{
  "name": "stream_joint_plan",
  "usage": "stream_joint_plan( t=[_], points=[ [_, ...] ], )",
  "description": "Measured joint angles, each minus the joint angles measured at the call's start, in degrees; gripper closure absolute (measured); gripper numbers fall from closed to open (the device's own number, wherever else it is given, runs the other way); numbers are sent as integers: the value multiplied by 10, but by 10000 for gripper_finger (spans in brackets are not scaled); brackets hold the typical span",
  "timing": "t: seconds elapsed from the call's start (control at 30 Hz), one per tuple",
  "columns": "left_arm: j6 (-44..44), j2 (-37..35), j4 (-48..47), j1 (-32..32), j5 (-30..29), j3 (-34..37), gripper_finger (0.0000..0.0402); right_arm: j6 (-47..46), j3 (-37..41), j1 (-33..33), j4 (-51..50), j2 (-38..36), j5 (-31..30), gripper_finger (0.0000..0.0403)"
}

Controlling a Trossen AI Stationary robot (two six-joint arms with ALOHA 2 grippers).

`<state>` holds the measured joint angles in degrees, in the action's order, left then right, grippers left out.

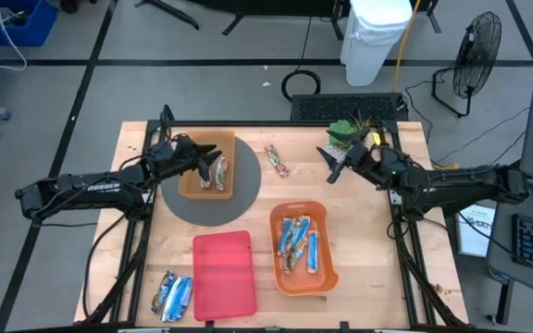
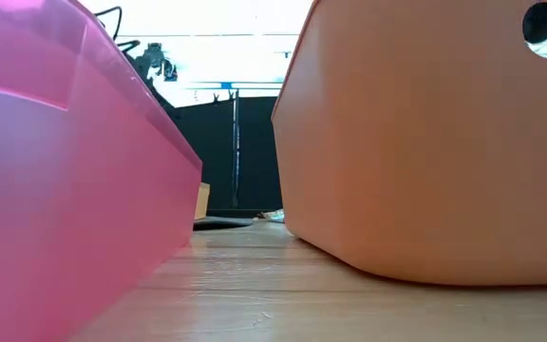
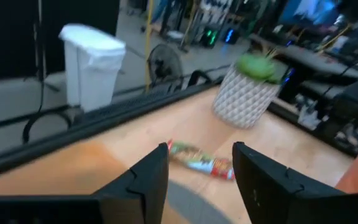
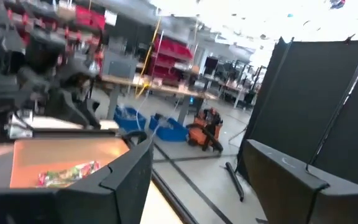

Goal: Pick and place Granola Bars by type
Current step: Put the red granola bar into the light orange bin

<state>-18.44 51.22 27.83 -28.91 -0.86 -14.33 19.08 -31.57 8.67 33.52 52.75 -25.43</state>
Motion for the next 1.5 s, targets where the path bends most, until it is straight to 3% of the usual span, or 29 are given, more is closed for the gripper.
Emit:
stream_joint_plan(
  t=[0.23,0.43,0.57,0.97,1.5],
  points=[
    [7,0,26,0,8,0,218,-23,-234,41,-298,157,12,161],
    [18,0,26,0,8,0,231,-72,-439,108,-536,355,158,161],
    [24,0,28,0,8,0,239,-93,-503,129,-566,451,197,161],
    [56,0,39,1,8,0,232,-175,-532,132,-593,603,212,161],
    [61,0,40,4,14,0,236,-225,-532,133,-658,637,227,161]
  ],
)
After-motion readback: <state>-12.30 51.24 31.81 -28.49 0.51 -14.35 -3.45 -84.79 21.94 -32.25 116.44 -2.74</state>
